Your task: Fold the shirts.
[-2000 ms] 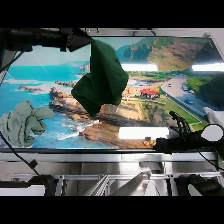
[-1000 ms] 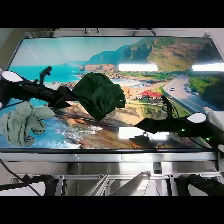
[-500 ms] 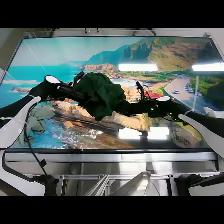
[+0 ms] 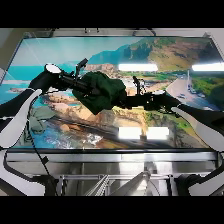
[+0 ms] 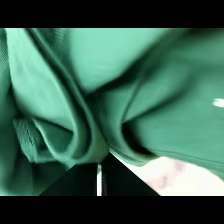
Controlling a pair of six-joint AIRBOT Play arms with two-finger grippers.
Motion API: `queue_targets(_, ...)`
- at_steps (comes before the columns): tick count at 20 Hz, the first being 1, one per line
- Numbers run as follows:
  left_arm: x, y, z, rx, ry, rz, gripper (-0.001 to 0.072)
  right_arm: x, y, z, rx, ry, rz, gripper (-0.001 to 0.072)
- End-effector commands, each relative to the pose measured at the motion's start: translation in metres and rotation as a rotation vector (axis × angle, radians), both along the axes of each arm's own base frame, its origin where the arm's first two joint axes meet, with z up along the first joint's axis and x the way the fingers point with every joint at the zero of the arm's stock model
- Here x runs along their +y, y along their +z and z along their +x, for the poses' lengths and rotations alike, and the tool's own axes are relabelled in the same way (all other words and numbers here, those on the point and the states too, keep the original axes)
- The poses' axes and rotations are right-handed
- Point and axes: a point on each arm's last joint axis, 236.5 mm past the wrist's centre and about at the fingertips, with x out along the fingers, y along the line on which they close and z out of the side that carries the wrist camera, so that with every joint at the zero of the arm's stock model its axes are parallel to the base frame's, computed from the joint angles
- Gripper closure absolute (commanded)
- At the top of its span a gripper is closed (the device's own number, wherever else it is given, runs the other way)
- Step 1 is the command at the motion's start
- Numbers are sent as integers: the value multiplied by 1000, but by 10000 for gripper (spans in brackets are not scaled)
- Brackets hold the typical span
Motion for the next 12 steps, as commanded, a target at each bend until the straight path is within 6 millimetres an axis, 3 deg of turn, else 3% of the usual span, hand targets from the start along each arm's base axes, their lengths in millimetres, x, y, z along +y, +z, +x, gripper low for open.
queue_targets(1,7,35,4,-73,16,-18,687,-8,53,-1,-88,55,85,690)
queue_targets(5,6,105,3,-225,26,-116,685,-25,166,6,-325,46,152,690)
queue_targets(7,8,119,-1,-284,12,-106,272,-28,203,3,-419,38,151,690)
queue_targets(8,12,115,-2,-290,8,-69,11,-29,211,1,-438,41,153,690)
queue_targets(10,30,94,-1,-255,20,18,-6,-29,206,-2,-434,55,133,690)
queue_targets(12,43,70,-7,-196,29,64,-6,-28,184,-5,-395,82,72,690)
